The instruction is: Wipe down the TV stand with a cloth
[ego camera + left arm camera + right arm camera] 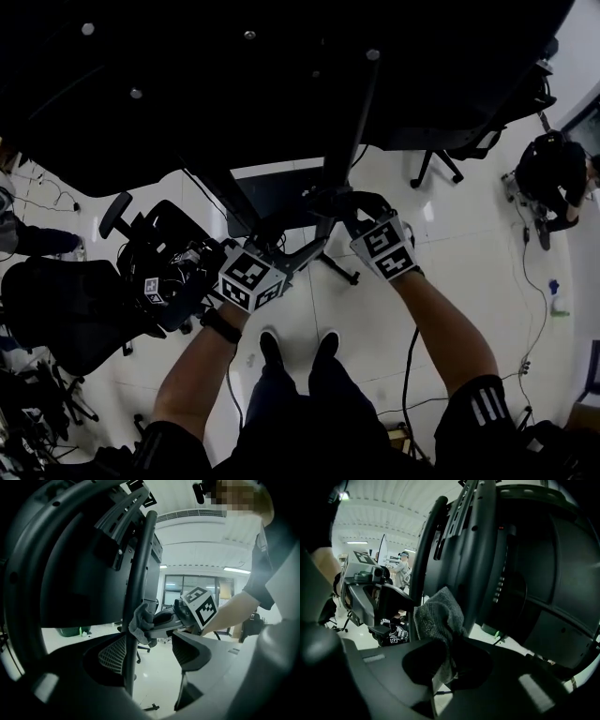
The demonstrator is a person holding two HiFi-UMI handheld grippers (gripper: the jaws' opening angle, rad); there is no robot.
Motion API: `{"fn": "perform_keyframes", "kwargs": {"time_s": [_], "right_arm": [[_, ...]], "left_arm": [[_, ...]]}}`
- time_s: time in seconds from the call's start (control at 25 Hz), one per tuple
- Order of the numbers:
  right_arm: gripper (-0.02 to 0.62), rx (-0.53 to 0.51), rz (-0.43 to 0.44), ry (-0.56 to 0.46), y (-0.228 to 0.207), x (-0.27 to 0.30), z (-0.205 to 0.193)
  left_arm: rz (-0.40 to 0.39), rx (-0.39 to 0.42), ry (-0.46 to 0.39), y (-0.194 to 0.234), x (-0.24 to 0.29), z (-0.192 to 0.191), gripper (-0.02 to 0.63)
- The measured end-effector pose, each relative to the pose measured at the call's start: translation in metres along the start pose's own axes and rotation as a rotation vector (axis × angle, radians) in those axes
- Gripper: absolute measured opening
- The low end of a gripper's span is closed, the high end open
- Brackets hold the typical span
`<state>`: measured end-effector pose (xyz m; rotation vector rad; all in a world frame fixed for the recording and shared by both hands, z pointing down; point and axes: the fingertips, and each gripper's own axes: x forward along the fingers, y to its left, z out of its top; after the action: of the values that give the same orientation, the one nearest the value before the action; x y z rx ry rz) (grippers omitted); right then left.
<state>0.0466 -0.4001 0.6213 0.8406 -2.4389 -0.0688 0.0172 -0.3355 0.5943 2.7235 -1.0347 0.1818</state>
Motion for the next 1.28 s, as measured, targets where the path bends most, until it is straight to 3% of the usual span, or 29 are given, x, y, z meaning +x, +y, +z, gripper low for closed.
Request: {"fn": "perform_keyframes", "kwargs": {"time_s": [0.4, 0.6, 0.92, 1.28], "right_arm": [[0.037, 0.113, 0.04, 0.165, 0.025, 0.067, -0.117], [0.038, 0.134, 0.059, 0.252, 0.039, 0.097, -0.171], [0.04, 0.128, 0.089, 0.375, 0.059, 0.148, -0.259], [0.04, 0.154, 0.102, 0.45, 0.076, 0.185, -0.322]], "left_arm": [[0.009, -0.073, 0.117, 0.025, 0.027, -0.104, 0.328], [0.032, -0.139, 0.14, 0.043, 0.035, -0.147, 0.328], [0.039, -0.156, 0.202, 0.056, 0.049, -0.213, 0.328], [0.022, -0.192, 0.258, 0.056, 0.06, -0.27, 0.328]]}}
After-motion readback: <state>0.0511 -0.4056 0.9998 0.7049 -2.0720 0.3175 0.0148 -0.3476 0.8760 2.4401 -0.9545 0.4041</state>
